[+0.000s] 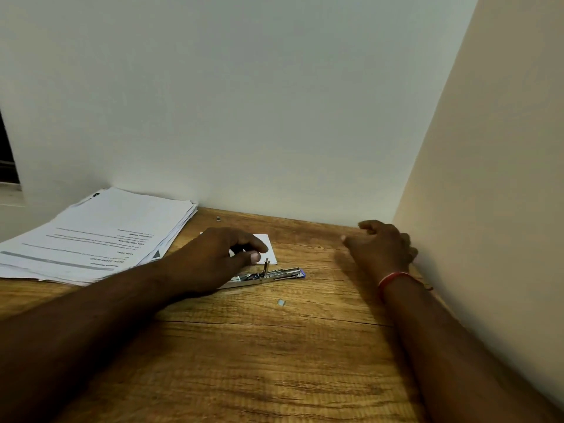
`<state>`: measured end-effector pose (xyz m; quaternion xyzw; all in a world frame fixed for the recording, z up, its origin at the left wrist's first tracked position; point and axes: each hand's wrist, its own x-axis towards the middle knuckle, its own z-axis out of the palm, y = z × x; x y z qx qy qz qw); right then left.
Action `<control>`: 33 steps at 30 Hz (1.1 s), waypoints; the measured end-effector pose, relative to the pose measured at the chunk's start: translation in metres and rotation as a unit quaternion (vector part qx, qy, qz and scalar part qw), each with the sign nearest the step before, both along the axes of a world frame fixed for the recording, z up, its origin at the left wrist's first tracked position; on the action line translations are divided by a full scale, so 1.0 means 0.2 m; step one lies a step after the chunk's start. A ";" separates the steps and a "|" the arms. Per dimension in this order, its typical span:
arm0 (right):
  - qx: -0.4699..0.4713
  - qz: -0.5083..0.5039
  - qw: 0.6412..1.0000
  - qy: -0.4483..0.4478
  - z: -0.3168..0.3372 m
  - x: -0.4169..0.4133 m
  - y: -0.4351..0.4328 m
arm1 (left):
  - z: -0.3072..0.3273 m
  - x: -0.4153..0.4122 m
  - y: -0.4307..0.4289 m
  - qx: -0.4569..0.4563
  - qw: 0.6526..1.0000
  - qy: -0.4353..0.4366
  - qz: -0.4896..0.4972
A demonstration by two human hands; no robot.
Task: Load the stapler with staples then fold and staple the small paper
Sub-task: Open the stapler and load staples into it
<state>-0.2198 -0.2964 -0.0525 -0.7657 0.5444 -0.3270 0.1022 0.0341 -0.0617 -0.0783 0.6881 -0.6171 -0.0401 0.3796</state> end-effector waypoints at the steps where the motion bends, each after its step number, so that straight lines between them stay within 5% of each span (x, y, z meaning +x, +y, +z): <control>1: 0.021 -0.057 0.997 0.057 -0.01 -0.05 -0.06 | 0.01 0.00 0.00 -0.012 1.000 -0.003 0.006; 7: 0.108 -0.133 0.975 0.144 -0.09 -0.10 -0.24 | 0.04 -0.02 0.01 -0.064 0.997 0.019 0.022; 11: 0.039 0.053 0.998 -0.007 -0.09 -0.07 -0.17 | 0.07 -0.04 0.02 -0.094 0.991 0.082 0.039; 13: -0.006 0.184 0.978 -0.095 -0.06 0.01 -0.05 | 0.07 -0.05 0.03 -0.111 0.983 0.140 0.038; 18: -0.157 0.377 0.910 -0.077 -0.02 0.21 0.30 | 0.09 -0.07 0.02 -0.120 0.951 0.284 -0.008; 33: -0.186 0.448 0.870 -0.087 -0.03 0.24 0.40 | 0.06 -0.12 0.02 -0.081 0.942 0.325 -0.028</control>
